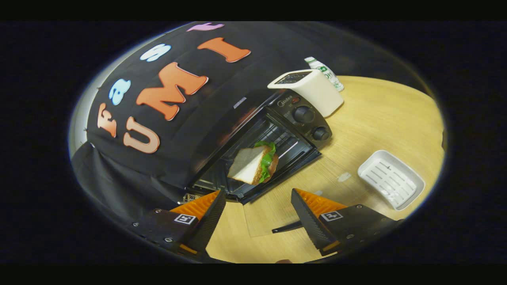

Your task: Open the toaster oven, put the food inside, and close the toaster oven door.

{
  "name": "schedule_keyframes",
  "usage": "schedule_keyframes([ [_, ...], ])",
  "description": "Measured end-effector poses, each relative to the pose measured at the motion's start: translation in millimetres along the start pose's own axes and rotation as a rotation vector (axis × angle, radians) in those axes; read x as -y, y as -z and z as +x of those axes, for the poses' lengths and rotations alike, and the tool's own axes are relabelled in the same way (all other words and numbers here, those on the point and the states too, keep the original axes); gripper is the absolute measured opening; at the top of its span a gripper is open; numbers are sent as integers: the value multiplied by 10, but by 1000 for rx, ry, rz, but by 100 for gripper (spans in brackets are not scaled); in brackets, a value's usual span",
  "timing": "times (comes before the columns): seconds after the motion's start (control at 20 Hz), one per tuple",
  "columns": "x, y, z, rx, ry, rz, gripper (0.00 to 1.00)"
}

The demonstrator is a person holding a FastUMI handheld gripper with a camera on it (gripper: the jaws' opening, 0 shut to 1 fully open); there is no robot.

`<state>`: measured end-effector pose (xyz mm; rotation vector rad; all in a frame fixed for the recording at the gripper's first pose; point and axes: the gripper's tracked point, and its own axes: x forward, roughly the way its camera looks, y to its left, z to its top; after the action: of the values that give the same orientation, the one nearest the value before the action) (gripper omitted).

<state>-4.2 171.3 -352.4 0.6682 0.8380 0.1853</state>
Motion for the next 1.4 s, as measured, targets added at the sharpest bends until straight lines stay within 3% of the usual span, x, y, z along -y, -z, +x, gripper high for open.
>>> schedule_keyframes([
  [0.35,620,506,-160,-44,149,-267,99],
  [0.9,890,1125,156,-178,233,-634,99],
  [1.1,863,1170,271,-175,239,-675,100],
  [1.4,763,1073,218,-171,214,-627,100],
])
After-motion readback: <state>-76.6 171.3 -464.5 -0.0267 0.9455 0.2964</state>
